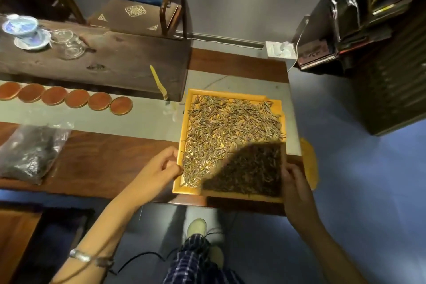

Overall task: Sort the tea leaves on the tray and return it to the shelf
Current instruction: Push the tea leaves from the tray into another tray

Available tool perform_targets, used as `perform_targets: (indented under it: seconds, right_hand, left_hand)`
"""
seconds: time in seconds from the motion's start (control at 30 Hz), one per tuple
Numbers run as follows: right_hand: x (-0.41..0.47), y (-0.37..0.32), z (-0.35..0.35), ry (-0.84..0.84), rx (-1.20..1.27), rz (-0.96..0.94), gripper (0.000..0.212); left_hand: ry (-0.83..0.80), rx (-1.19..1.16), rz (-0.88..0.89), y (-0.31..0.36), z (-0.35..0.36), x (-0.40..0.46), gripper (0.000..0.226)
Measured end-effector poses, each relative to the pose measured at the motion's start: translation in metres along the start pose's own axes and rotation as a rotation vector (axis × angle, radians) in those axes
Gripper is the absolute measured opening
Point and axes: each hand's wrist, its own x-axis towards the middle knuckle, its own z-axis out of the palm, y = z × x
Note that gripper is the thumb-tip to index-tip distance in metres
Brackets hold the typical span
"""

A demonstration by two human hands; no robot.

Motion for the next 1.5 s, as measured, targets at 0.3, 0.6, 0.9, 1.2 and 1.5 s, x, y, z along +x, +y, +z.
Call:
perform_targets:
  seconds: [0.3, 0.6, 0.9, 1.2, 1.5]
  right_hand:
    - [0.028, 0.036, 0.008, -0.032, -0.015, 0.067, 0.026]
    - [0.054, 0.043, 0.003, -0.057, -0.088, 0.057, 0.017]
    - [0.049, 0.040, 0.014, -0.112, -0.037, 0.077, 0.022]
    - [0.038, 0.045, 0.023, -0.061, -0.096, 0.063, 0.019]
    - [0.040, 0.036, 0.018, -0.015, -0.323, -0.063, 0.026]
  left_hand:
    - [-0.061, -0.101, -0.160, -0.031, 0.010, 0.041, 0.018]
    - [-0.078, -0.128, -0.169, -0.034, 0.015, 0.057, 0.036]
    - [-0.111, -0.186, -0.171, -0.043, 0.012, 0.047, 0.051]
    - [-0.037, -0.545, -0.270, -0.058, 0.022, 0.040, 0.057]
    - [-0.027, -0.589, -0.295, -0.061, 0.013, 0.034, 0.057]
